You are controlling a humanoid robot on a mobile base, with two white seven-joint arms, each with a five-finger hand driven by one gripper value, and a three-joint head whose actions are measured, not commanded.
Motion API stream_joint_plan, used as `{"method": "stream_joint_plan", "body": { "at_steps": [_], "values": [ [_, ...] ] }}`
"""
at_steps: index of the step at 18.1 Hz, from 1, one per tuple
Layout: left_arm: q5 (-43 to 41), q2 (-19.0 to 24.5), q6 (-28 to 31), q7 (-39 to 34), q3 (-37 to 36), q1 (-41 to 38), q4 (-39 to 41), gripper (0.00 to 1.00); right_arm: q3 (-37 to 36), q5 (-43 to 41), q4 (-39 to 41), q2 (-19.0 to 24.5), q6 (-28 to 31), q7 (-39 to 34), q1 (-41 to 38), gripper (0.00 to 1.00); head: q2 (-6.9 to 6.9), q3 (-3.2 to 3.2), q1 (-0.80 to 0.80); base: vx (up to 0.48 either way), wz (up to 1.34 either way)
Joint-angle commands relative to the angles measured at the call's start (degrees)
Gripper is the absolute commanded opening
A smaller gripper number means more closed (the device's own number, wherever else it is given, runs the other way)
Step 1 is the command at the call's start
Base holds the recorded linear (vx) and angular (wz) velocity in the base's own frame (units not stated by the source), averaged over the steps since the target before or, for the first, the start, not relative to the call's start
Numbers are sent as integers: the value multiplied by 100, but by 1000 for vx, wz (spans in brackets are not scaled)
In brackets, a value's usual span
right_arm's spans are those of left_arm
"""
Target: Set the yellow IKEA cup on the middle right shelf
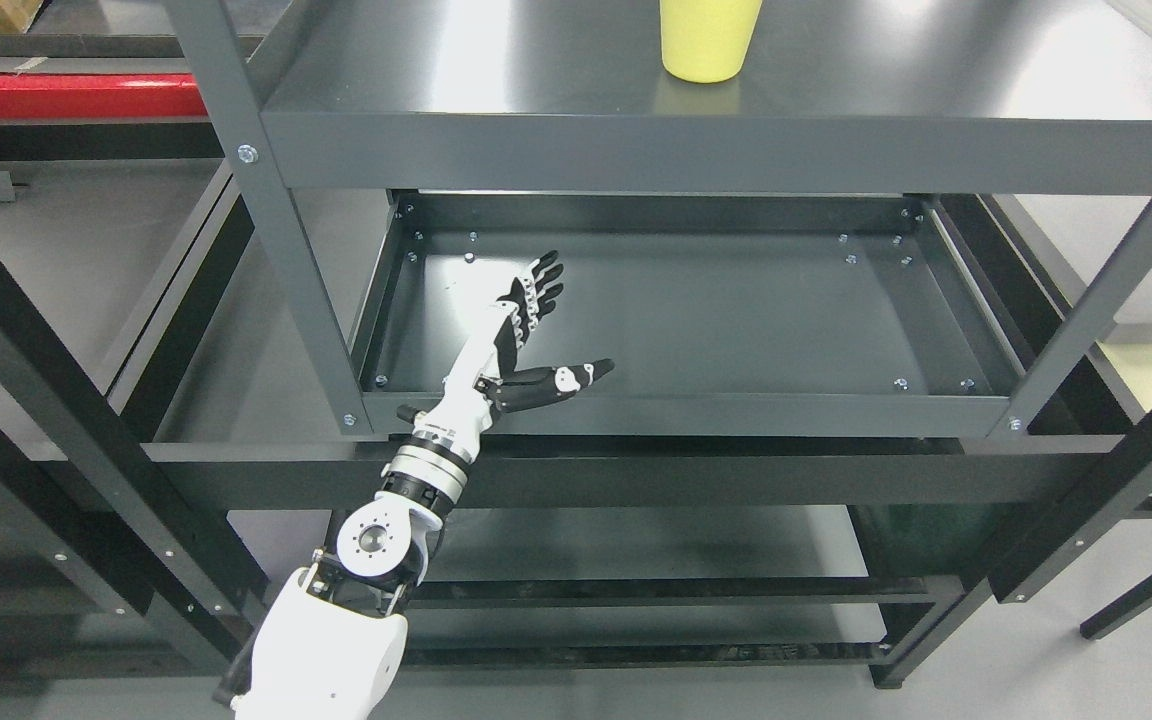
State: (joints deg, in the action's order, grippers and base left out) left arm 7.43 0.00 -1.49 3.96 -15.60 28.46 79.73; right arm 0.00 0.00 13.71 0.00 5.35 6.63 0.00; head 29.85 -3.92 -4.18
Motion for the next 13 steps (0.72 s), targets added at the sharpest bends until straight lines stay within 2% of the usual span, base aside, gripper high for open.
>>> {"method": "stream_joint_plan", "body": {
  "at_steps": [1,7,13],
  "values": [
    [-66,100,114,-1,645,-148,271,99,97,-141,0,-100,2,5,-79,99,0,0,0,0,0],
    [-128,100,228,8,1085,-139,298,99,97,-141,0,-100,2,5,-79,99,0,0,0,0,0],
    [-137,100,263,8,1094,-139,298,99,97,-141,0,-100,2,5,-79,99,0,0,0,0,0]
  ]
}}
